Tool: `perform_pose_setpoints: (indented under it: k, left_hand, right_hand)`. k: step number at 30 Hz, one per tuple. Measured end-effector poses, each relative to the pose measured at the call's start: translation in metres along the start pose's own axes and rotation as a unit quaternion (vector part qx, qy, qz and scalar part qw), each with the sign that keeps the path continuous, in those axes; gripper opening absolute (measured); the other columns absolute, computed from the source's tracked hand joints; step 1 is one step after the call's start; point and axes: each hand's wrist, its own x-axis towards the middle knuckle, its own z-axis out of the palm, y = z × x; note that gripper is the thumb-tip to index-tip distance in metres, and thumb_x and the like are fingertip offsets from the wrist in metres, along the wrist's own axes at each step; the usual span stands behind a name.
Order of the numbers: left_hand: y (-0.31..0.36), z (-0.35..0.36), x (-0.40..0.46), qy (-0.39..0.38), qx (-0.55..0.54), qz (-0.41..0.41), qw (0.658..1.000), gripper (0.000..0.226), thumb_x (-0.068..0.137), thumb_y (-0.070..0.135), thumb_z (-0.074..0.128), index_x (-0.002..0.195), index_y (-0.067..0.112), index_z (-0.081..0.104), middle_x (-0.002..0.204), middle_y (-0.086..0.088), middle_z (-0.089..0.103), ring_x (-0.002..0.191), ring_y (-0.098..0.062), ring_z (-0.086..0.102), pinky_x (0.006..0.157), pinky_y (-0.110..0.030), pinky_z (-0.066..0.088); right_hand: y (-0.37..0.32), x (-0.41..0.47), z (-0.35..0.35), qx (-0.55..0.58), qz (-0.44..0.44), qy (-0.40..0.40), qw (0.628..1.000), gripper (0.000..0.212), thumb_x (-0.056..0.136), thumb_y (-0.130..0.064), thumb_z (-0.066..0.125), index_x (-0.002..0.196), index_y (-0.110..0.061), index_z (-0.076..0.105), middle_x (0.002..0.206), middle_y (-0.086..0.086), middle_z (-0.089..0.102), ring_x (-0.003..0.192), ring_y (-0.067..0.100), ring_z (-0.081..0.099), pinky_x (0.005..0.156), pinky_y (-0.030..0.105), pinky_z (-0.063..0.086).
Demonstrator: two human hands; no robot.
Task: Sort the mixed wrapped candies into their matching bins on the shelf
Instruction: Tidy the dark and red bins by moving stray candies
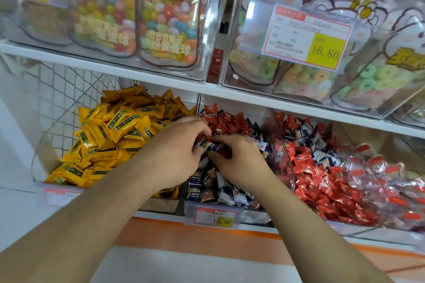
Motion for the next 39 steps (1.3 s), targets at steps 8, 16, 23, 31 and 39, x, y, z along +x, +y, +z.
perform_pose_setpoints:
  k: [8, 16, 23, 31, 39]
  left_hand:
    - [0.000, 0.002, 0.000, -0.001, 0.007, -0.001, 1.000, 0.036, 0.101, 0.019, 0.061, 0.134, 0.034, 0.057, 0.151, 0.021, 0.041, 0.141, -0.003, 0.038, 0.107, -0.014, 0.024]
    - [0.001, 0.002, 0.001, -0.002, 0.004, -0.010, 1.000, 0.033, 0.101, 0.019, 0.062, 0.130, 0.035, 0.058, 0.151, 0.021, 0.042, 0.141, -0.004, 0.039, 0.106, -0.015, 0.025]
    - [0.001, 0.003, 0.000, -0.001, 0.008, -0.005, 1.000, 0.033, 0.102, 0.020, 0.060, 0.131, 0.034, 0.058, 0.149, 0.022, 0.043, 0.140, -0.003, 0.038, 0.106, -0.013, 0.024]
    - [0.000, 0.003, -0.001, -0.005, 0.000, -0.004, 1.000, 0.031, 0.102, 0.019, 0.059, 0.130, 0.032, 0.058, 0.149, 0.021, 0.043, 0.140, -0.003, 0.039, 0.106, -0.013, 0.025]
    - [0.000, 0.002, 0.000, -0.004, 0.003, -0.003, 1.000, 0.032, 0.102, 0.019, 0.060, 0.131, 0.033, 0.058, 0.150, 0.021, 0.042, 0.140, -0.003, 0.038, 0.106, -0.012, 0.023]
  right_hand:
    - [-0.013, -0.006, 0.008, -0.028, -0.029, -0.009, 0.999, 0.023, 0.089, -0.042, 0.071, 0.112, -0.040, 0.071, 0.103, -0.012, 0.071, 0.101, 0.020, 0.051, 0.094, 0.041, 0.043]
    - [-0.017, -0.015, -0.045, 0.094, 0.009, -0.150, 0.984, 0.017, 0.093, -0.038, 0.073, 0.108, -0.034, 0.077, 0.097, -0.017, 0.075, 0.091, 0.002, 0.068, 0.084, 0.027, 0.057]
    - [-0.006, -0.022, -0.046, 0.074, 0.052, -0.045, 0.995, 0.032, 0.102, -0.009, 0.056, 0.116, -0.033, 0.072, 0.104, -0.018, 0.070, 0.095, -0.007, 0.062, 0.072, 0.003, 0.048]
    - [-0.006, -0.027, -0.037, -0.005, -0.015, -0.179, 0.984, 0.028, 0.092, -0.021, 0.075, 0.117, -0.034, 0.076, 0.112, -0.016, 0.075, 0.099, -0.002, 0.067, 0.089, 0.019, 0.055]
    - [-0.004, -0.029, -0.058, -0.043, 0.043, -0.214, 0.975, 0.013, 0.092, -0.021, 0.074, 0.094, -0.031, 0.082, 0.092, -0.017, 0.076, 0.085, -0.003, 0.067, 0.080, 0.021, 0.057]
